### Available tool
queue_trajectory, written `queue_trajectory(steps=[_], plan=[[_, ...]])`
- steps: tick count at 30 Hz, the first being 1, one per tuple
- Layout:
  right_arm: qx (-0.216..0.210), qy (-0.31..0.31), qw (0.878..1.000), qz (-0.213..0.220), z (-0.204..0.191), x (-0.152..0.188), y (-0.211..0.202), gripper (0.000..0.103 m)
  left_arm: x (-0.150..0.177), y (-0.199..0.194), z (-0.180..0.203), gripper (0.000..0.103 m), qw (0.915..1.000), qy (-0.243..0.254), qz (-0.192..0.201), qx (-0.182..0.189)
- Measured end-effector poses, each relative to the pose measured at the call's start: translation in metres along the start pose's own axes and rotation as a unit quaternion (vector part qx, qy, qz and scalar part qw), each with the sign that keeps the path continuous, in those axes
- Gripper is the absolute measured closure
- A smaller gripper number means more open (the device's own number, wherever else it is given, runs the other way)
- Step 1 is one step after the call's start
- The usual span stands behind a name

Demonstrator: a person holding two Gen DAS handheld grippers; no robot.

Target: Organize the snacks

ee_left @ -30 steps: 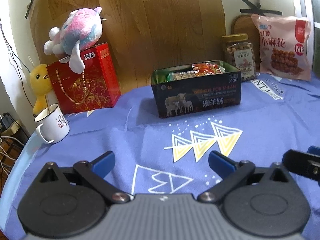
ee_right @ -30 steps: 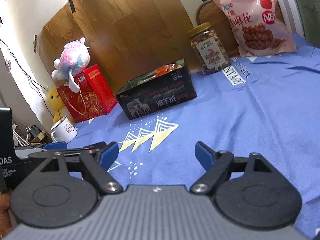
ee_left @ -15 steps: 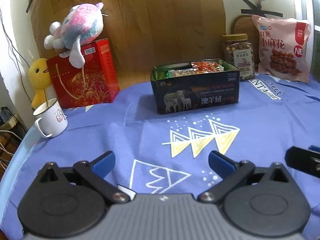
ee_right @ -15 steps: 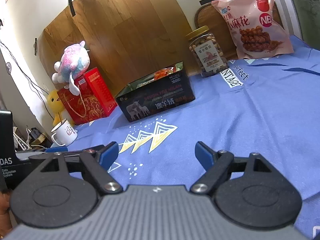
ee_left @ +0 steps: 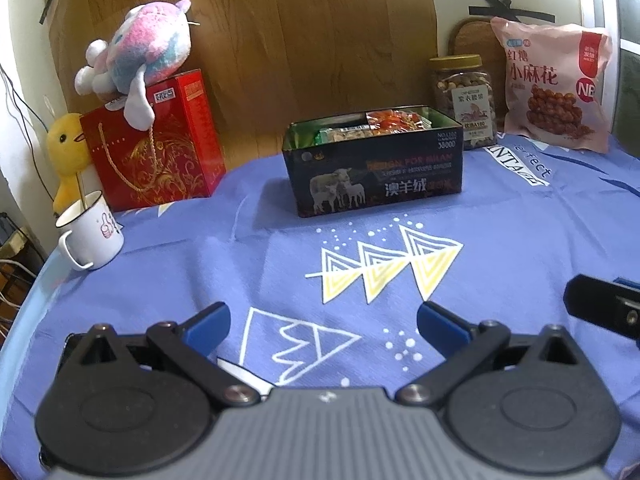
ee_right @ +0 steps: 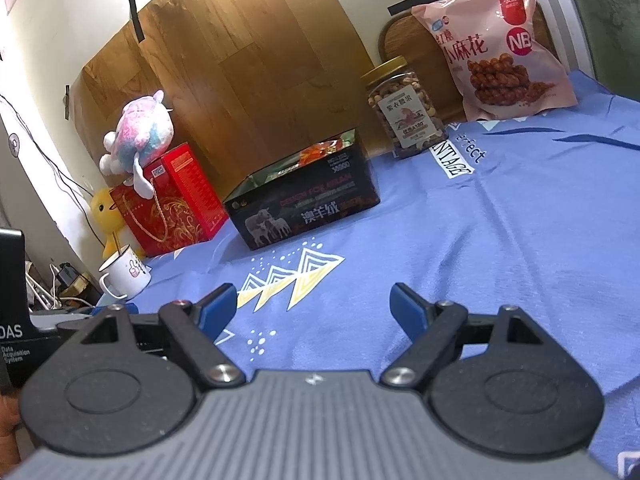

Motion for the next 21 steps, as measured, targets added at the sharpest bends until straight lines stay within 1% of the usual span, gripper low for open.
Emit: queue_trajectory(steps=[5,12,21], plan=[[0.001,0.001,1.0,-0.002,0.003,0.0,0.0,0.018,0.002,0.005,0.011,0.0,0.9998,0.005,-0.016,0.007],[0.004,0.008,1.0,0.005,0.011,-0.005,-0.002,0.017,-0.004,0.005,0.015,0.0,0.9999,0.005,-0.013,-0.003],[0.001,0.004,1.0,-0.002,0.01,-0.002,0.0,0.018,-0.002,0.012,0.018,0.0,0.9997,0.004,-0.025,-0.002]])
Point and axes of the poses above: each gripper's, at about its wrist camera, not at the fingertips, and y roughly the way its jaws point, z to its right, x to its underside, the point moved 9 cm from there along y, roughly the way its jaws point, and after that the axes turned 2 degrees about -x, right-handed, at the moved point
